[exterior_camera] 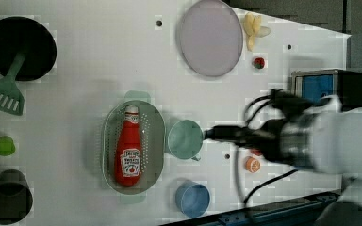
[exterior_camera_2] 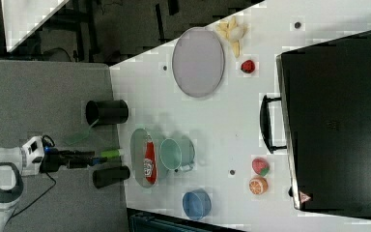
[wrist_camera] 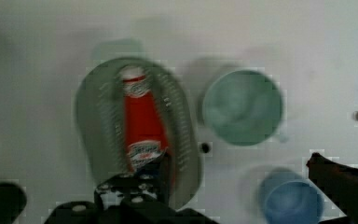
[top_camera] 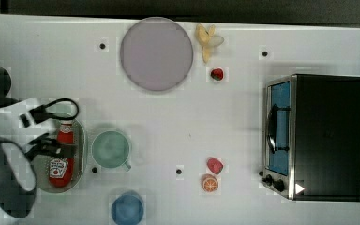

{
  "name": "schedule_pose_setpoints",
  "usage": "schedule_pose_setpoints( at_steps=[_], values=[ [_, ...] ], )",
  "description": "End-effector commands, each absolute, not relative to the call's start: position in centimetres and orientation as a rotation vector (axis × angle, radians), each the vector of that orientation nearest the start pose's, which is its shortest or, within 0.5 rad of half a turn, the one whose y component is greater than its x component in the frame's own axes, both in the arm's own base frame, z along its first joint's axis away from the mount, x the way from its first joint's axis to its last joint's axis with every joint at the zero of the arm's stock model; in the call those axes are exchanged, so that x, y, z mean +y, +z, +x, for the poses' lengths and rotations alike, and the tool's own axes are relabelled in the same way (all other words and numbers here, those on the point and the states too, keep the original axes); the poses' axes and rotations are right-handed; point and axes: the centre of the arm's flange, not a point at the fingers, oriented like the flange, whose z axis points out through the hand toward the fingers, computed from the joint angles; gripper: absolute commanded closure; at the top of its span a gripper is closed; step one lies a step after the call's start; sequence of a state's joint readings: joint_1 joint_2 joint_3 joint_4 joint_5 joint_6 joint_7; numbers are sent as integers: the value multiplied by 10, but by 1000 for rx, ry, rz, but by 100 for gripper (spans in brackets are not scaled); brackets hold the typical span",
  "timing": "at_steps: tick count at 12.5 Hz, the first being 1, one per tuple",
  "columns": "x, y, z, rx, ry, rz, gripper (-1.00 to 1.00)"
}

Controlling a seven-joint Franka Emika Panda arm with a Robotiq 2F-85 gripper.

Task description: Pick ketchup from strainer and place it on the table

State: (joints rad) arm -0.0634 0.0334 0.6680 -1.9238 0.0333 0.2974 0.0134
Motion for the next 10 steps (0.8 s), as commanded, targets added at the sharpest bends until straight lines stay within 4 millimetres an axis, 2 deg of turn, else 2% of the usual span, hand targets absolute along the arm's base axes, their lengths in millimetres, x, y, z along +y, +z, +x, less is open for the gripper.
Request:
schedule_pose_setpoints(
  at_steps=[1,4,10],
  values=[
    [354,455,444,257,117,-3103,-100],
    [373,401,432,149,150,-3118,-100],
    [380,294,421,23,104,-3101,-100]
  ],
)
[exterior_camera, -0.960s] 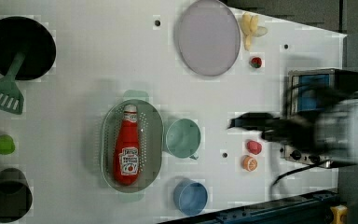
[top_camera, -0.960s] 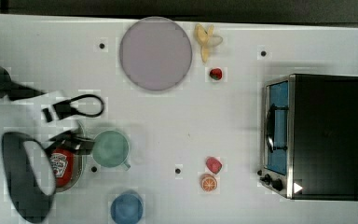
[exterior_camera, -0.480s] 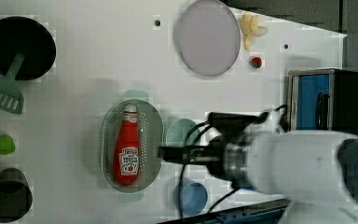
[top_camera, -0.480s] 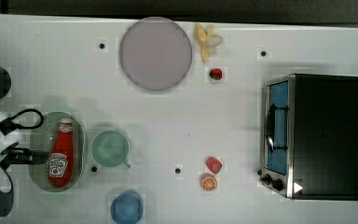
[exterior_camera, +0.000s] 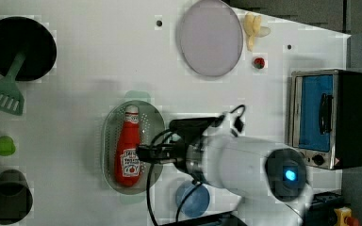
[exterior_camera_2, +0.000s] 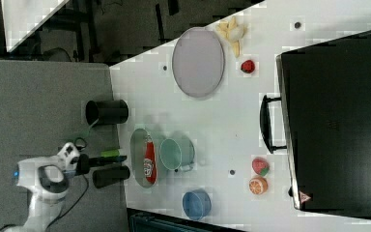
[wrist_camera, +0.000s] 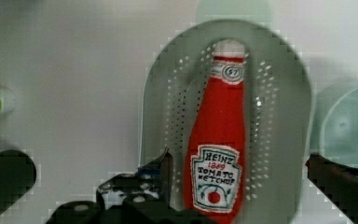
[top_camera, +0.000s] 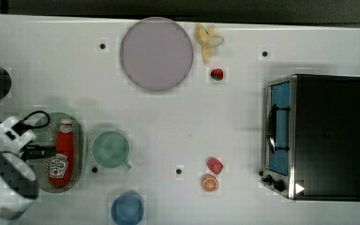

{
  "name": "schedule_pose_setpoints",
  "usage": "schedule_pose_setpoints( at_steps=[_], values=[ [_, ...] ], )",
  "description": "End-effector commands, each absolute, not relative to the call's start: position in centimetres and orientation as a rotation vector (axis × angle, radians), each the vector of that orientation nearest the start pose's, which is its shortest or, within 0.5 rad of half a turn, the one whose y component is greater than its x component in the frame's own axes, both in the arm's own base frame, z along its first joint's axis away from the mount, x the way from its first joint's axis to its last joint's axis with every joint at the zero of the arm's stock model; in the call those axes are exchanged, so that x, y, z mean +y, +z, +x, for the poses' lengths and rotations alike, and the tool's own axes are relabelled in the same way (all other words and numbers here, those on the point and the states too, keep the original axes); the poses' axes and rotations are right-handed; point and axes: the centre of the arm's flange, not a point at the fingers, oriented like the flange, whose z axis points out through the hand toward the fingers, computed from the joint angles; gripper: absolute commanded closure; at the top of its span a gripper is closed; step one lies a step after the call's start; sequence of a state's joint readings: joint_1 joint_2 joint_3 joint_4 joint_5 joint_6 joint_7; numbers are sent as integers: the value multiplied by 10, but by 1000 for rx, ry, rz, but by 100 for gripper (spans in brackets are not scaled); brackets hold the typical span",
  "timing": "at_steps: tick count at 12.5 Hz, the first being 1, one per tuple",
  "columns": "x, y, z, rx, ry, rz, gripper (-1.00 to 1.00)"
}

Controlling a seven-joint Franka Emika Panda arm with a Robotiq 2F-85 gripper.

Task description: Pick ketchup from strainer and place it on the table

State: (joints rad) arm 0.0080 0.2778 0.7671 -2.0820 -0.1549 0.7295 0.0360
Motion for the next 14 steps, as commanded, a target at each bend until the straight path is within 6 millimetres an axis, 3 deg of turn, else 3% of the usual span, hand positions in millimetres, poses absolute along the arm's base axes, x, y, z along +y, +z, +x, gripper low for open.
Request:
schedule_pose_setpoints(
  at_steps=[1,7,11,12,14],
  values=[
    [382,280,420,33,103,-3083,-100],
    [391,204,413,104,100,-3053,-100],
    [400,177,407,148,95,-3023,-100],
    [400,173,406,149,106,-3030,-91],
    [398,170,407,131,93,-3043,-43]
  ],
)
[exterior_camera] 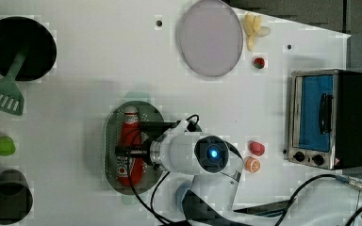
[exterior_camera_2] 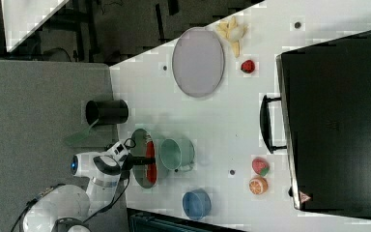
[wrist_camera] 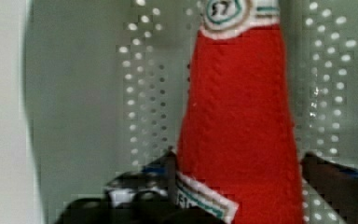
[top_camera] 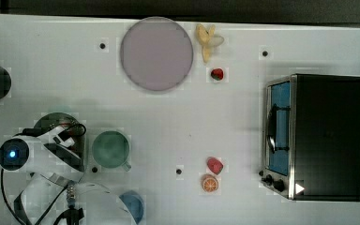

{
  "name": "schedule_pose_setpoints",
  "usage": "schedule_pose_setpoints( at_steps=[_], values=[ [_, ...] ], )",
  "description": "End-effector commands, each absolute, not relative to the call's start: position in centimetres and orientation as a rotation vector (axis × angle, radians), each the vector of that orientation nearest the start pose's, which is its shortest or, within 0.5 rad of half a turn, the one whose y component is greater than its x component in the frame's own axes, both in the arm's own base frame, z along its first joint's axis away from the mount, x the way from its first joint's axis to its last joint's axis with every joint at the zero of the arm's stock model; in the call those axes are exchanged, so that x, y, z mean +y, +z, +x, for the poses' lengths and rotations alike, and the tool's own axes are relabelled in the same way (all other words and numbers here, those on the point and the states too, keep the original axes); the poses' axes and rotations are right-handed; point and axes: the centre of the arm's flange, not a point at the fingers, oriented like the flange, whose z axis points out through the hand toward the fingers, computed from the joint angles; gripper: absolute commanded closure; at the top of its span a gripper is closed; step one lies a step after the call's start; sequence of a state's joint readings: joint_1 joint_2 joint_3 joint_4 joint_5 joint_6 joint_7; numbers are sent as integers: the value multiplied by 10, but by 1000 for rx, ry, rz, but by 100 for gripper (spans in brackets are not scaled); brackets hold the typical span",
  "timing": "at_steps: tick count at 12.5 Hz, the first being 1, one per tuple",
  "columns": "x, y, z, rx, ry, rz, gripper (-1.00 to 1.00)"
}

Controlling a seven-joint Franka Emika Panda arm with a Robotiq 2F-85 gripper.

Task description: Pick ketchup from strainer and place it on the table

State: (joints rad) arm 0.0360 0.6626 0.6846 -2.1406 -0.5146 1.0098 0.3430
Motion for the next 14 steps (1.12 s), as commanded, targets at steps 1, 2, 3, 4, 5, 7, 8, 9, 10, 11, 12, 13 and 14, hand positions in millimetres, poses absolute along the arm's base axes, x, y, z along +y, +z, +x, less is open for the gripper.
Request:
schedule_pose_setpoints(
  at_steps=[1,2,3,4,5,7,8,9,10,11,12,13,14],
  values=[
    [400,172,406,126,87,-3040,-20],
    [401,178,407,124,73,-3040,-13],
    [401,189,409,128,50,-3035,-13],
    [403,203,408,141,36,-3024,-13],
    [407,223,408,181,32,-2993,-13],
    [414,266,406,290,80,-2936,-13],
    [417,286,405,323,122,-2925,-13],
    [418,305,407,332,166,-2924,-13],
    [417,323,411,308,208,-2934,-13],
    [414,339,417,270,241,-2950,-13],
    [408,356,427,230,262,-2963,-13],
    [400,370,439,193,270,-2983,-13],
    [391,384,452,180,270,-2995,-13]
  ],
)
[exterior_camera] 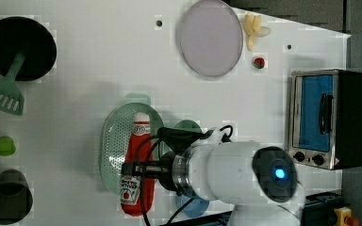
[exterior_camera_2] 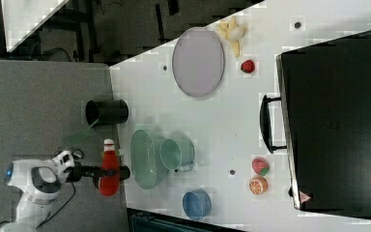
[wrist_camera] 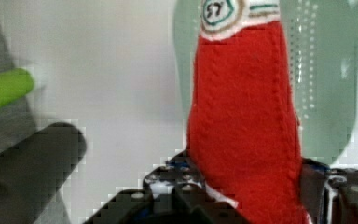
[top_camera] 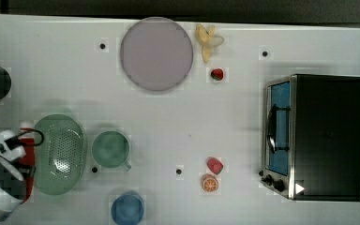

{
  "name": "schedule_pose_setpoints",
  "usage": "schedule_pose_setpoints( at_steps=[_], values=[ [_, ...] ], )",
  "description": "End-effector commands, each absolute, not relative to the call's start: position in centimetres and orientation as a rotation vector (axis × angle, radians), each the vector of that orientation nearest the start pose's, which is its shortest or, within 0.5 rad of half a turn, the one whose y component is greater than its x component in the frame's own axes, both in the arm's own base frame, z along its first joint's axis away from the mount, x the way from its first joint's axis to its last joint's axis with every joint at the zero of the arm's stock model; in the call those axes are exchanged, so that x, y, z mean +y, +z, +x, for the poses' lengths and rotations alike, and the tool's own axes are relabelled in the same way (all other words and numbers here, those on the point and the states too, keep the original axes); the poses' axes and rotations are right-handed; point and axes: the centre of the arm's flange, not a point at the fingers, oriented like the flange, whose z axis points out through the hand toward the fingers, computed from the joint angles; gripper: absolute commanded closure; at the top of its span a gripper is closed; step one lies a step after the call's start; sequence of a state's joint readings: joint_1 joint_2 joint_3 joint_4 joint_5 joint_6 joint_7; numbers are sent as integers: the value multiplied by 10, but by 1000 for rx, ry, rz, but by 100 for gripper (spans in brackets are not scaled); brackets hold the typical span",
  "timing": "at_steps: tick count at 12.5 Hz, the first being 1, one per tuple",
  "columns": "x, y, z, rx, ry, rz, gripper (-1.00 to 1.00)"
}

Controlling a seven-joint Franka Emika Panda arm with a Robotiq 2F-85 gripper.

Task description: Pick ketchup from strainer and place it on the table

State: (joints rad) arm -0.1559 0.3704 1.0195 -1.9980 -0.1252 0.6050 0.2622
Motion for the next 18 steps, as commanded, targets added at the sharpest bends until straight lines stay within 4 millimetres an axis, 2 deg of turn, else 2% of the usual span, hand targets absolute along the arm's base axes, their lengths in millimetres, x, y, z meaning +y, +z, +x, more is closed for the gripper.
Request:
schedule_pose_setpoints(
  at_steps=[1,4,7,9,12,16,18],
  values=[
    [380,397,466,189,265,-3001,-13],
    [336,432,508,242,213,-3001,-13],
    [276,455,546,291,170,-2998,-13],
    [230,457,561,327,194,-3020,-13],
    [160,454,572,384,242,-3108,-13],
    [83,450,586,206,233,-3182,-13],
    [50,435,585,193,282,-3180,-13]
  ],
)
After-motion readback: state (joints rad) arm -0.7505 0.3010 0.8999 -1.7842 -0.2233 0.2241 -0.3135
